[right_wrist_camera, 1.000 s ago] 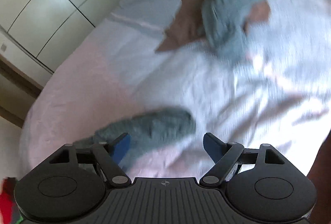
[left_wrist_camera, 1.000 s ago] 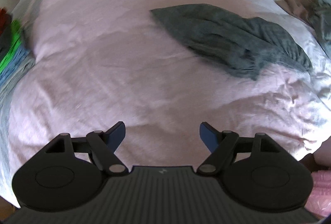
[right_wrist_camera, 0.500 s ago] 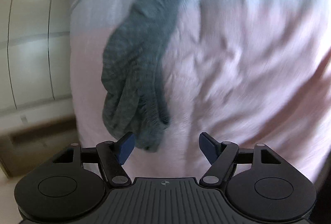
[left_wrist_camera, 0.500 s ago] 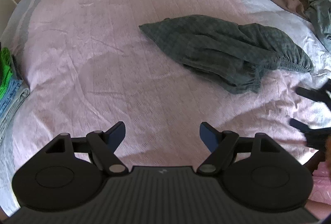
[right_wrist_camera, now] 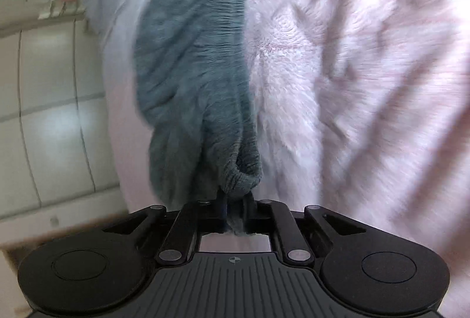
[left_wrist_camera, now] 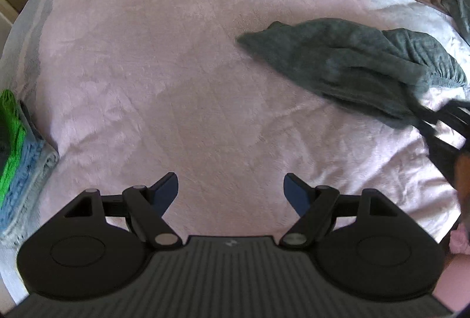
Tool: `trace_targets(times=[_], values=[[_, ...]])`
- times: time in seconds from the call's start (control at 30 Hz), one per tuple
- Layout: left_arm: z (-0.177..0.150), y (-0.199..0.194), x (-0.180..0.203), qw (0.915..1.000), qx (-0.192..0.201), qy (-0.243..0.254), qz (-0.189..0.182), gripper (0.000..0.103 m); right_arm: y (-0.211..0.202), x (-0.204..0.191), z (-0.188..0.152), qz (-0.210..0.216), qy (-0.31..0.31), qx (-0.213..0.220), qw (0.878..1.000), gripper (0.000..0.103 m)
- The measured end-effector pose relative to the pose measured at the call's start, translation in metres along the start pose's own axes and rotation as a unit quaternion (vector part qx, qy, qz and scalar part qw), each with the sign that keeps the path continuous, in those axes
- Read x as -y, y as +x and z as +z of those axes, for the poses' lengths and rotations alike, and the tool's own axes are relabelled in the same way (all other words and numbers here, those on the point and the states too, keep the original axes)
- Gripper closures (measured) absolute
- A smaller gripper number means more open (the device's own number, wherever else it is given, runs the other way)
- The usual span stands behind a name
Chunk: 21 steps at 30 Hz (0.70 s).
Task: Fold clothes
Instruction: 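Lift the garment with the right gripper while the left gripper approaches it, then grasp the elastic waistband with the left gripper beside the right gripper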
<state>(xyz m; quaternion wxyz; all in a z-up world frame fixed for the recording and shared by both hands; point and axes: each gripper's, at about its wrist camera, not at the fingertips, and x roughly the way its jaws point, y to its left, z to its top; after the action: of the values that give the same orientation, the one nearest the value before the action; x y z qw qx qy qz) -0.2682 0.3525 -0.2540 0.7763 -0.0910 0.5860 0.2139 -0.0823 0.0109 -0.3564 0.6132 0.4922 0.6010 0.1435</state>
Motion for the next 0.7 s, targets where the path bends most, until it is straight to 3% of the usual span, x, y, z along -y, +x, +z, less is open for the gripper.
trace_targets(times=[0.13,0.3,0.4,0.47,0.57,0.63,0.7], values=[[0.014,0.003,0.000,0.9995,0.008,0.026,-0.014,0.027,-0.095,0.024,-0.002,-0.058,-0.037,0.010,0.998,0.097],[0.041,0.006,0.030,0.9950,0.025,0.083,-0.048,0.028,-0.207,0.074,0.007,-0.148,0.005,0.109,0.983,0.098],[0.059,0.010,0.071,0.9870,0.033,0.138,-0.077,0.032,-0.251,0.095,0.010,-0.179,0.017,0.155,0.971,0.099],[0.071,0.013,0.105,0.9780,0.041,0.177,-0.102,0.033,-0.259,0.104,0.008,-0.182,0.023,0.169,0.968,0.099],[0.093,0.018,0.169,0.9512,0.062,0.261,-0.152,0.033,-0.244,0.097,0.006,-0.170,0.028,0.174,0.969,0.099],[0.111,0.024,0.221,0.9191,0.075,0.335,-0.194,0.033,-0.233,0.089,0.005,-0.160,0.032,0.178,0.970,0.099],[0.124,0.031,0.267,0.8800,0.082,0.404,-0.237,0.033,-0.240,0.099,0.008,-0.149,0.041,0.181,0.971,0.099]])
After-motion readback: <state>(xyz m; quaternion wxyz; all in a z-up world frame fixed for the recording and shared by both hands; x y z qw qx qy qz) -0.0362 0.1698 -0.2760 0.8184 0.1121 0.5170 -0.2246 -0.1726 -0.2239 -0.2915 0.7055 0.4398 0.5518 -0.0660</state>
